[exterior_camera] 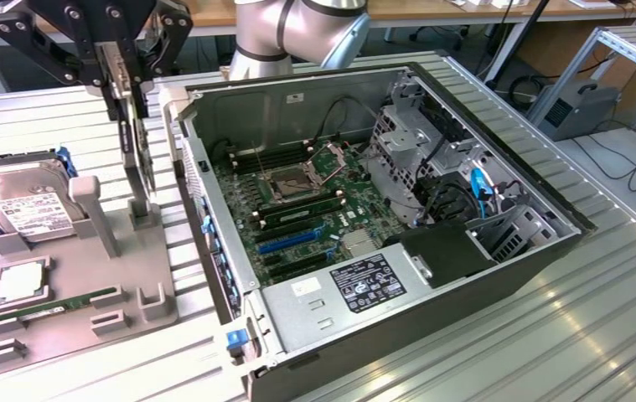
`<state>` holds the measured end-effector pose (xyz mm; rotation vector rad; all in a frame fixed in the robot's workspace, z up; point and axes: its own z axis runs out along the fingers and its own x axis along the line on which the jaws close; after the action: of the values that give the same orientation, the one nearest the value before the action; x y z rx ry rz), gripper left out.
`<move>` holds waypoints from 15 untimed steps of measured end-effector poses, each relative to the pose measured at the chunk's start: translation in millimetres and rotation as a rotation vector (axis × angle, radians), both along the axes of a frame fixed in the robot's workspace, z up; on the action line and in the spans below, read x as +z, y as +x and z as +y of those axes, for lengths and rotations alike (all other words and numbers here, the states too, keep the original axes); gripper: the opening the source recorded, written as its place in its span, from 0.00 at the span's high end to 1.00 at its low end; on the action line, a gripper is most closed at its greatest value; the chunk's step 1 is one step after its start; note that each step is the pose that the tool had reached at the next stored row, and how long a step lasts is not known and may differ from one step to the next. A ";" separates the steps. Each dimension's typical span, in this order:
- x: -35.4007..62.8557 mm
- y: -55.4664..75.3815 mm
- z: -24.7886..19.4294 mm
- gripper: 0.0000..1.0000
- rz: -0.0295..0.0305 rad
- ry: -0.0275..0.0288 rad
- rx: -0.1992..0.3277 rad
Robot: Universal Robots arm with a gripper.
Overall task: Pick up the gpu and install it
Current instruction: 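Pick up the gpu and move the gpu toward the slot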
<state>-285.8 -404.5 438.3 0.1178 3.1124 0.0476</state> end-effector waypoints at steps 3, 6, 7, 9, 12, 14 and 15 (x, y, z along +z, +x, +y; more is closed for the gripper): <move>0.0 1.6 0.0 0.73 0.0001 0.0000 0.000; 0.0 3.2 0.0 0.73 0.0000 0.0000 0.000; 0.0 3.5 0.0 0.73 -0.0001 0.0001 0.000; 0.0 4.4 0.0 0.73 0.0000 0.0000 0.000; 0.0 5.7 0.0 0.73 -0.0001 0.0000 0.000; 0.0 6.7 0.0 0.73 0.0000 0.0000 0.000; 0.0 7.2 0.0 0.73 -0.0001 0.0000 0.000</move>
<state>-278.5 -404.5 438.3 0.1177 3.1124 0.0476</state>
